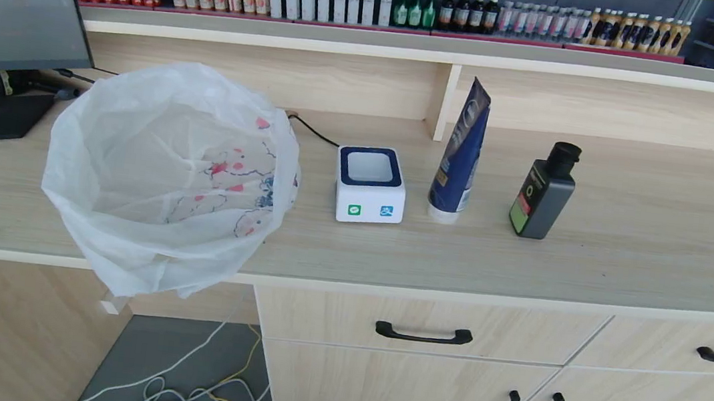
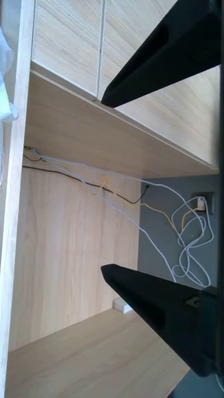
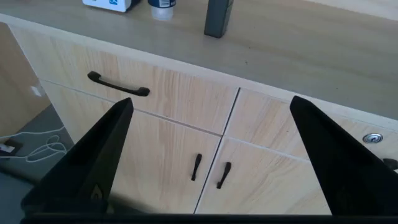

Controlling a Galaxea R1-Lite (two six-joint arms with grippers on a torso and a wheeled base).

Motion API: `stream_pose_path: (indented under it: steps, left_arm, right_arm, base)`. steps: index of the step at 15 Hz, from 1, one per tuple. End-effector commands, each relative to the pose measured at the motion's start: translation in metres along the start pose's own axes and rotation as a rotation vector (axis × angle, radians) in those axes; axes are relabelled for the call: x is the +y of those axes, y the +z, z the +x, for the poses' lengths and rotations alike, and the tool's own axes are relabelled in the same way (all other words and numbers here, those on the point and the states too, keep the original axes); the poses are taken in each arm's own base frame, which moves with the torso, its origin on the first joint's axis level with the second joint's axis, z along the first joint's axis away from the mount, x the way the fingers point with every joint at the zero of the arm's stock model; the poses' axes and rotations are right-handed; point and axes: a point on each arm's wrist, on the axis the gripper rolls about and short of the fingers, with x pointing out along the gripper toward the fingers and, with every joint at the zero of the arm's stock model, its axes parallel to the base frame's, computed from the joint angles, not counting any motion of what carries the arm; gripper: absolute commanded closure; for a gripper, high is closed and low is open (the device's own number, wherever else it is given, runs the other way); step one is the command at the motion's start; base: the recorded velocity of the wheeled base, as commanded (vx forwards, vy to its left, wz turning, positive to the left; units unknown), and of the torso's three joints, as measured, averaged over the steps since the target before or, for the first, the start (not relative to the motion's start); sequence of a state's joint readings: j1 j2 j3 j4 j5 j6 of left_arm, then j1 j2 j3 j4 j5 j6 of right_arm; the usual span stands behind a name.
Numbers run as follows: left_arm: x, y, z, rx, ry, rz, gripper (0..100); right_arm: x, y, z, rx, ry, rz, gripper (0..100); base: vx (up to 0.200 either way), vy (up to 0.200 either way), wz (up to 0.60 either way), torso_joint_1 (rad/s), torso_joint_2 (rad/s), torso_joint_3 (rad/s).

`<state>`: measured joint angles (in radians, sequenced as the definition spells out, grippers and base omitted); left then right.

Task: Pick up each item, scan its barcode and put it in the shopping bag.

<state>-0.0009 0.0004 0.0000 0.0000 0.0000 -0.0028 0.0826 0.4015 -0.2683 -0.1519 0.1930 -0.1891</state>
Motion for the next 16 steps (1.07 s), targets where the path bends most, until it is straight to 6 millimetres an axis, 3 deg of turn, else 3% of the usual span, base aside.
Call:
stream_pose_path:
  steps: [1,7,13,16]
  left_arm:
    - [0.000,0.000,0.000,0.000,-0.001,0.000,0]
    - [0.000,0.000,0.000,0.000,0.001,0.000,0]
    - [0.000,0.000,0.000,0.000,0.001,0.000,0]
    - [0.000,0.000,0.000,0.000,0.001,0.000,0]
  right_arm:
    - [-0.001,-0.005,0.014,0.048,0.046,0.008,0]
    - [-0.003,-0.013,0.050,0.042,0.081,-0.020,0]
    - [-0.004,-0.006,0.099,-0.027,0.123,-0.046,0]
    - [-0.003,-0.003,0.138,-0.107,0.132,-0.077,0]
  base:
    - [0.000,0.000,0.00,0.000,0.00,0.000]
    - [0.000,0.000,0.00,0.000,0.00,0.000]
    - [0.000,0.000,0.00,0.000,0.00,0.000]
    - [0.000,0.000,0.00,0.000,0.00,0.000]
